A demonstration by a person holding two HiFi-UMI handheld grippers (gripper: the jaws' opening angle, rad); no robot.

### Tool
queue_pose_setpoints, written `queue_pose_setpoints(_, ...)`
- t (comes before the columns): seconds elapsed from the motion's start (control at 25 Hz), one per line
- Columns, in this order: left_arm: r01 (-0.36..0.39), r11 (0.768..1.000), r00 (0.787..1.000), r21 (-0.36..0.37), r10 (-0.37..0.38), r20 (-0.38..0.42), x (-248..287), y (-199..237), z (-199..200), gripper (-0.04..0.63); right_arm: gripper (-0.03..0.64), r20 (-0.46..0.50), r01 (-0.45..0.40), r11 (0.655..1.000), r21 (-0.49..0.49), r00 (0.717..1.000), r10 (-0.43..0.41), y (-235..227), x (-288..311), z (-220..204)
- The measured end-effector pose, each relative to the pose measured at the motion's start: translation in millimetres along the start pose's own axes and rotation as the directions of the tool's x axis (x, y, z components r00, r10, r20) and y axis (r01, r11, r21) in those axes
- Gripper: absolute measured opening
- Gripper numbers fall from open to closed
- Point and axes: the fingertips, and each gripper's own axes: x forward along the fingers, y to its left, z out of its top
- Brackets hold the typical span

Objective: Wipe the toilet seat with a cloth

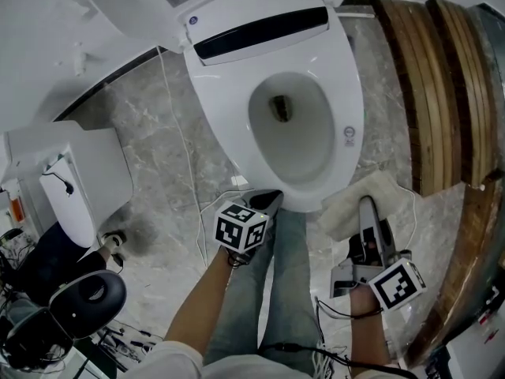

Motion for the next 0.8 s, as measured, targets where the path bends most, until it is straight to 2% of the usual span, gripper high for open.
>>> queue_pose_setpoints(0.08,-0.020,1.000,1.000,-0.002,0.019,-0.015,-1.0,3.2,-3.8,0.011,0.100,-0.002,0.002,1.000,-0.005,1.000,-0.002,0.2,2.6,1.3)
queue_pose_setpoints(0.2,-0.086,0.996,0.995,0.021,0.087,-0.041,-10.7,9.6,-9.4,0.011,0.100,-0.009,0.014,1.000,-0.007,1.000,-0.014,-0.5,5.4,4.7)
queue_pose_setpoints(0.28,-0.112,0.994,0.993,0.019,0.113,-0.024,-22.8,10.2,-3.9,0.011,0.100,-0.013,0.015,1.000,-0.024,1.000,-0.015,4.1,11.1,10.9)
queue_pose_setpoints(0.44,-0.133,0.991,0.987,-0.020,0.134,0.087,-48.9,6.7,35.9,0.011,0.100,-0.044,0.029,0.996,-0.084,0.999,-0.033,4.1,29.7,19.5)
queue_pose_setpoints(0.6,-0.155,0.987,0.968,-0.029,0.158,0.195,-66.4,8.3,88.5,0.011,0.100,-0.066,0.033,0.990,-0.135,0.997,-0.042,12.6,64.0,31.6)
queue_pose_setpoints(0.68,-0.186,0.982,0.954,-0.015,0.185,0.234,-73.0,11.8,112.3,0.011,0.100,-0.061,0.044,0.989,-0.142,0.997,-0.053,15.8,83.2,39.2)
queue_pose_setpoints(0.8,-0.246,0.969,0.923,0.010,0.231,0.308,-85.7,13.2,147.1,0.011,0.100,-0.061,0.061,0.985,-0.161,0.996,-0.072,19.5,110.4,45.7)
